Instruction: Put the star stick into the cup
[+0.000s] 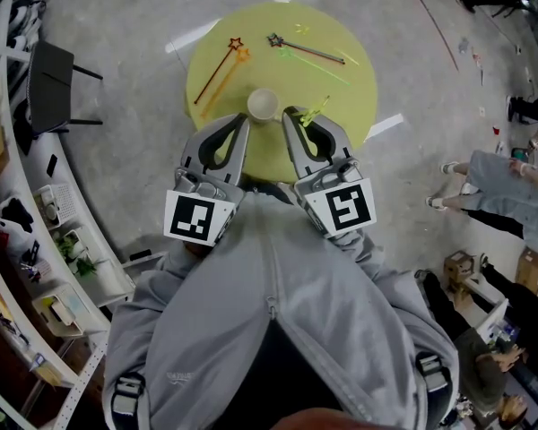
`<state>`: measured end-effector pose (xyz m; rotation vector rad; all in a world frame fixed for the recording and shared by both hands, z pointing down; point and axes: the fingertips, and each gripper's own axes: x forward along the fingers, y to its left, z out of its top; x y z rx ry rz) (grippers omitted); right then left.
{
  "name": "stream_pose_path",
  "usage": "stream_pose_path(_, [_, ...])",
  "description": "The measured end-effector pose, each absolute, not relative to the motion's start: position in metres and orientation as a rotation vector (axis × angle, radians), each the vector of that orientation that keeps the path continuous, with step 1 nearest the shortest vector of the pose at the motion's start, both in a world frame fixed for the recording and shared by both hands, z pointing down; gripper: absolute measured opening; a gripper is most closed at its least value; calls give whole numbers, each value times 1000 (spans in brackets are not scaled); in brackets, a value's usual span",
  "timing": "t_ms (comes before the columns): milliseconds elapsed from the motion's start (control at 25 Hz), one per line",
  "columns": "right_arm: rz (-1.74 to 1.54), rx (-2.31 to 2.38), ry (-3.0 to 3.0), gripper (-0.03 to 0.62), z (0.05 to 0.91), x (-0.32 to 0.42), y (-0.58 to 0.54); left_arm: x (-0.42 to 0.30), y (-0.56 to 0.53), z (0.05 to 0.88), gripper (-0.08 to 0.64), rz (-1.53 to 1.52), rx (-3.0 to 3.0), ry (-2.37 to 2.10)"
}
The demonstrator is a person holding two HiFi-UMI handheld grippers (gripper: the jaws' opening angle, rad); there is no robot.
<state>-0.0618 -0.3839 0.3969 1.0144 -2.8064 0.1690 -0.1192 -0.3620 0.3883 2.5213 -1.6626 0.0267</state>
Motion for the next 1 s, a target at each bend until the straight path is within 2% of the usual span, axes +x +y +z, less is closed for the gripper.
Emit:
stream_pose_path(400, [176, 1041, -2898, 35, 406, -78, -406, -127, -377, 410, 17, 55, 2500, -1640])
stream_pose_path(1000, [225, 971, -2863, 35, 468, -94, -439, -133, -409, 470, 17, 154, 2510, -1611])
